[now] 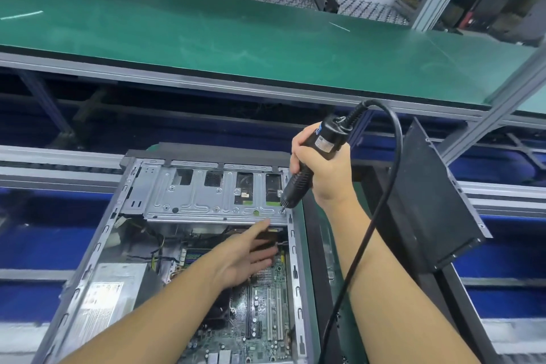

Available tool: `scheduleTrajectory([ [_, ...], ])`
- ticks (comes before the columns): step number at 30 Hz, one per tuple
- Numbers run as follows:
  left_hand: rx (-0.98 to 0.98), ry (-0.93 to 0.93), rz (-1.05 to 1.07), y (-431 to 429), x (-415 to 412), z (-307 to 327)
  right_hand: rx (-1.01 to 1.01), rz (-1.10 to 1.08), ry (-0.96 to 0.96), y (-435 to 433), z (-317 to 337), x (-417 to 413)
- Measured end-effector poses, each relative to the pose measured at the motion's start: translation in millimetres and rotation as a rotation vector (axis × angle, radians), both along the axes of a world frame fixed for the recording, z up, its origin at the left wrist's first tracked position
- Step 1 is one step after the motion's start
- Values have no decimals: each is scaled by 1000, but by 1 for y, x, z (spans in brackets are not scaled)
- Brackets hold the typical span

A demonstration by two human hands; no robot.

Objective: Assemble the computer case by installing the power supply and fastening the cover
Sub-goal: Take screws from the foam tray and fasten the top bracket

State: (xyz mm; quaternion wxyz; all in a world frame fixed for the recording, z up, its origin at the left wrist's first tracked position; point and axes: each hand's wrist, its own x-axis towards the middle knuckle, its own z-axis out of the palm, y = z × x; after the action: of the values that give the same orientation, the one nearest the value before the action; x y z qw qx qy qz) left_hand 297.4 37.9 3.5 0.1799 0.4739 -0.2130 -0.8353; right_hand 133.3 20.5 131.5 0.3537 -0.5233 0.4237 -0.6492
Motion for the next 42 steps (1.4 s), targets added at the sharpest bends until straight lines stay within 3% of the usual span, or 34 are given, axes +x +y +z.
scheduleTrajectory([
  [3,54,94,230,2,-12,-5,14,-12,15,-2,-1,0],
  [6,76,103,316,1,-17,-6,31,-22,26,-3,-1,0],
  [42,53,122,322,-4,-18,-18,94,38,130,-7,-3,15],
])
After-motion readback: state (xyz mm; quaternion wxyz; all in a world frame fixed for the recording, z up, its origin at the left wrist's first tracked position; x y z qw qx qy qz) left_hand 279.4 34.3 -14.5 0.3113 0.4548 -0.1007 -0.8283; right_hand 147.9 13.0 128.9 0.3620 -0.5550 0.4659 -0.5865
